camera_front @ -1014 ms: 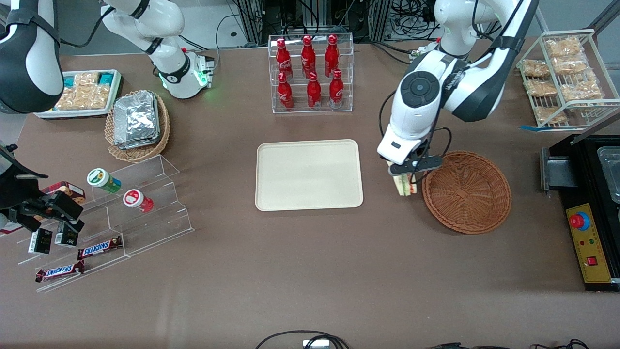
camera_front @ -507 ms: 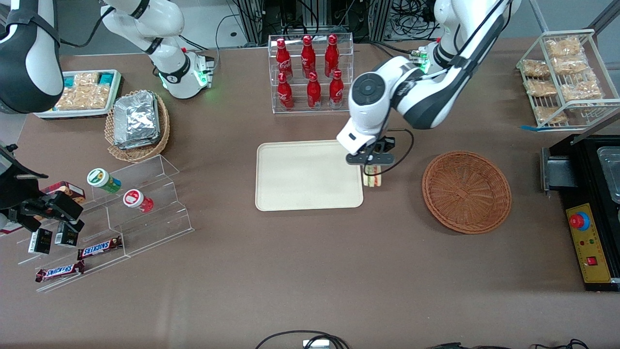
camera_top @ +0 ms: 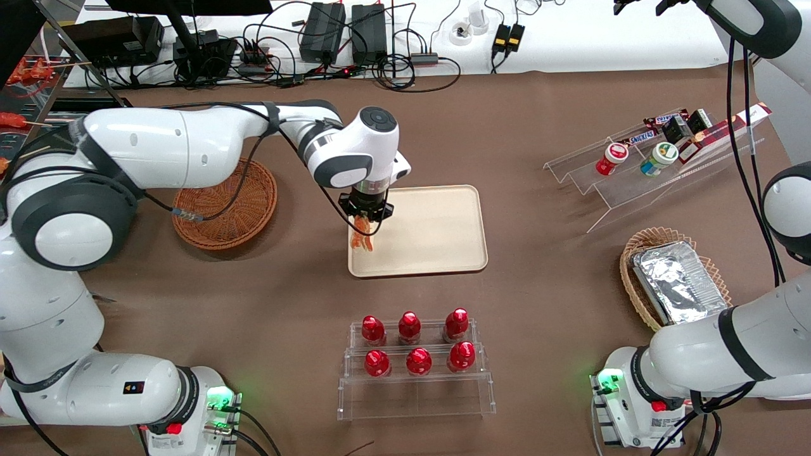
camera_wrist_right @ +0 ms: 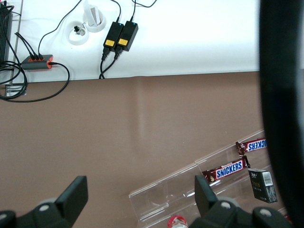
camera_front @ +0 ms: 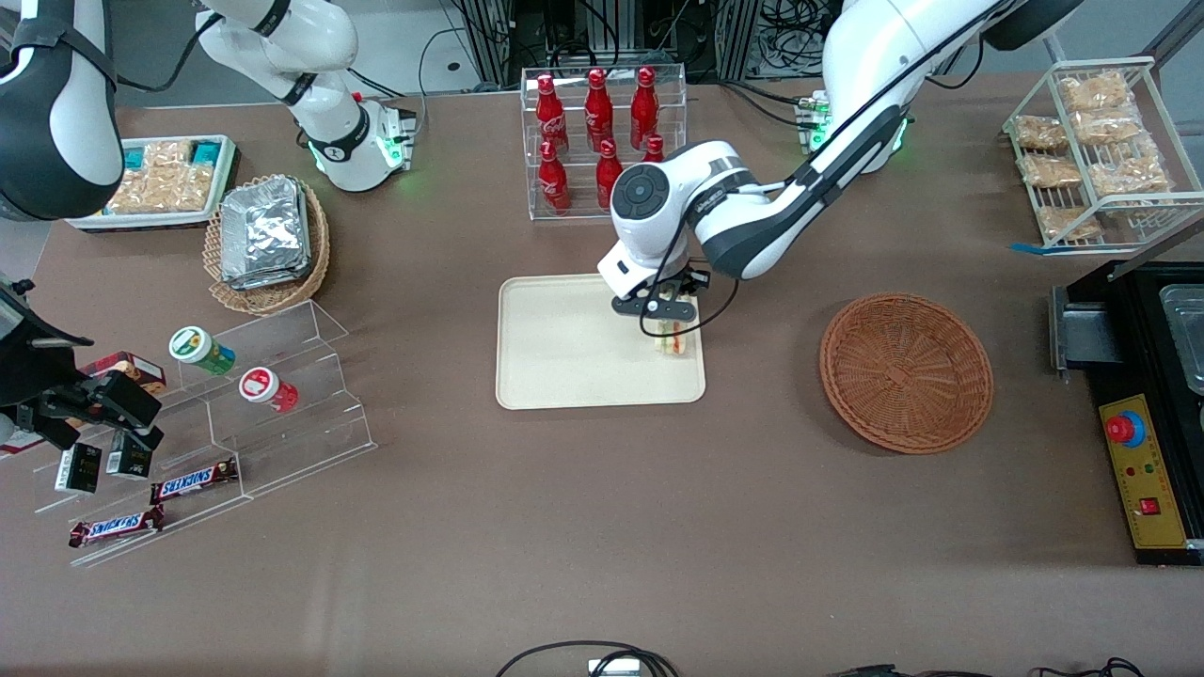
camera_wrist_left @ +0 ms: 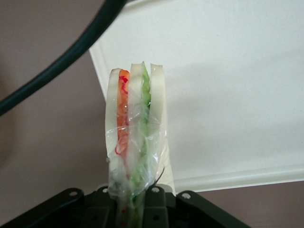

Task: Place sandwich from basket to tray
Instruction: 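Carry the sandwich with the left gripper over the cream tray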

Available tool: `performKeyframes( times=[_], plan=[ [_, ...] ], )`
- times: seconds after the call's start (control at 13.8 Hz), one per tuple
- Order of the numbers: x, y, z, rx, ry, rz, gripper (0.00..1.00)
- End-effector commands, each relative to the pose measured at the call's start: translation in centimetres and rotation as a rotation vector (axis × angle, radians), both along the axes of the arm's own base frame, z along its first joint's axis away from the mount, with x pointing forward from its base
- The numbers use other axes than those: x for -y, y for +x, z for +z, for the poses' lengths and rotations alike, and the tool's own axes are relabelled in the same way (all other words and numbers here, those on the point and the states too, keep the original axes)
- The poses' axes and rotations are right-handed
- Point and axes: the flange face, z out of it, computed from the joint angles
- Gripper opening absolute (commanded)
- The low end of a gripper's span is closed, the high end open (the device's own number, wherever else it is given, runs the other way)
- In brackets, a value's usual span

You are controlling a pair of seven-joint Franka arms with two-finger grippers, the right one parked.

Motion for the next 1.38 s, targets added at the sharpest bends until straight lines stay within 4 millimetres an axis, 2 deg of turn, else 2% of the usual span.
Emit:
performKeyframes(
  times=[0.0, 0.29, 0.43, 0.72, 0.94, 1.09, 1.3],
  plan=[
    [2.3, -0.3, -1.5, -0.004, -0.004, -0.029, 0.1],
    [2.6, -0.8, -3.8, -0.04, 0.005, -0.016, 0.11],
    [2.1, -0.4, -4.7, -0.044, 0.02, 0.017, 0.14],
    [2.1, -0.5, -5.0, -0.043, 0.026, 0.046, 0.23],
    [2.2, -0.4, -5.6, -0.042, 0.031, 0.076, 0.66],
    [2.2, -0.3, -5.6, -0.039, 0.03, 0.077, 1.0],
    [2.5, 1.3, -4.0, -0.03, 0.01, 0.112, 1.0]
  ],
)
